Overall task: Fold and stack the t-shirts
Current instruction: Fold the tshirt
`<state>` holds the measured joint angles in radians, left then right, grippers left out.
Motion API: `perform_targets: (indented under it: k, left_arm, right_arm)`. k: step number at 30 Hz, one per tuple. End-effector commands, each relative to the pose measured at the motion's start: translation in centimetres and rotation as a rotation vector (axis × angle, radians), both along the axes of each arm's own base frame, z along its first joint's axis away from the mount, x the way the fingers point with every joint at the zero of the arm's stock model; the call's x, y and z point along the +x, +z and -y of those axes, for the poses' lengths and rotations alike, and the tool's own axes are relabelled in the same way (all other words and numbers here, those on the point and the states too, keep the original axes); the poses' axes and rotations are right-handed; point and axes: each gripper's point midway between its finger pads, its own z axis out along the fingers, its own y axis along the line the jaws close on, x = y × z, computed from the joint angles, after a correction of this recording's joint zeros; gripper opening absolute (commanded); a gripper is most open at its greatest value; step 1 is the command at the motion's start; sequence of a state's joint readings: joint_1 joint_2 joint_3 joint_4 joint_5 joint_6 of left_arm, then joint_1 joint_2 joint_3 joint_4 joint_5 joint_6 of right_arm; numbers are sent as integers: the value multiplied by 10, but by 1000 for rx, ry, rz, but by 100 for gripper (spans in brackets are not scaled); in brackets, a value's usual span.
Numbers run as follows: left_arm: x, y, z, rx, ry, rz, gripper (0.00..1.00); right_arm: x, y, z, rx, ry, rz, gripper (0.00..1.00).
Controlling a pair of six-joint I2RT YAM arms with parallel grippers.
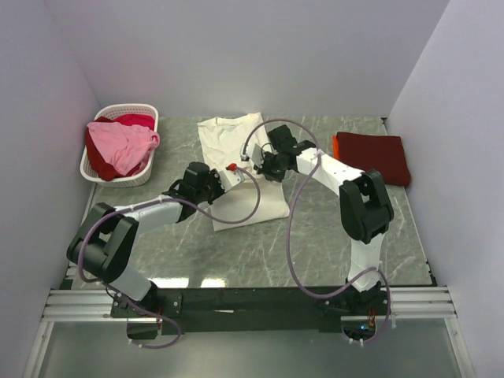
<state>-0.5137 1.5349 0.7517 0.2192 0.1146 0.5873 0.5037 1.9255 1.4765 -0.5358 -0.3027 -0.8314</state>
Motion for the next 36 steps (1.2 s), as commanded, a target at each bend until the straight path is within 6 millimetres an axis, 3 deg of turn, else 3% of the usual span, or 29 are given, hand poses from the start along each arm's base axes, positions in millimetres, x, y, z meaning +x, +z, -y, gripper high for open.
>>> perform_targets:
  k: [1, 3, 10, 16, 20, 21, 22, 23, 24, 26, 27, 28, 29, 30, 31, 33, 34, 35, 36]
  left_arm:
    - [26, 21, 9, -66, -29, 61, 1]
    - [34, 17, 8, -72, -22, 59, 1]
    - [56, 16, 3, -84, -4, 61, 1]
    - [74, 20, 1, -86, -1, 65, 1]
    - [80, 10, 4, -64, -16, 33, 2]
    - [82, 11, 1, -67, 4, 34, 10]
    - [85, 13, -1, -72, 26, 44, 16]
    - [87, 16, -5, -79, 60, 58, 27]
    - [94, 29, -7, -122, 107, 95, 44]
    - [99, 56, -26, -156, 217, 177, 51]
    - [102, 76, -31, -201, 258, 229, 60]
    - [98, 107, -38, -237, 279, 293, 59]
    - [93, 115, -44, -248, 284, 308, 59]
    - [86, 123, -45, -249, 276, 316, 59]
    - [74, 148, -41, -278, 227, 347, 59]
    - [51, 150, -30, -260, 100, 324, 62]
    - [30, 152, -24, -256, 26, 297, 65]
    - [8, 136, -8, -247, -83, 241, 67]
    - [-6, 131, 0, -208, -153, 243, 69]
  right_arm:
    - [25, 15, -2, 19, -62, 24, 0]
    - [31, 9, -4, 16, -74, 13, 0]
    - [61, 14, -9, 22, -130, 38, 0]
    - [74, 9, -11, 24, -153, 29, 0]
    - [84, 7, -13, 44, -189, 33, 1]
    - [91, 8, -9, 43, -250, 52, 6]
    - [98, 10, -8, 51, -280, 75, 19]
    - [110, 17, -9, 73, -314, 120, 48]
    - [121, 24, 1, 83, -411, 151, 57]
    - [137, 48, 6, 141, -495, 199, 66]
    - [142, 61, 9, 178, -519, 202, 66]
    - [143, 76, 17, 217, -523, 200, 67]
    - [144, 83, 23, 237, -525, 198, 67]
    - [141, 87, 28, 245, -515, 193, 67]
    - [136, 105, 34, 294, -468, 185, 67]
    - [111, 108, 38, 274, -297, 144, 67]
    - [91, 113, 42, 281, -210, 123, 67]
    - [54, 108, 34, 328, -58, 12, 67]
    - [29, 88, 40, 268, 128, 25, 68]
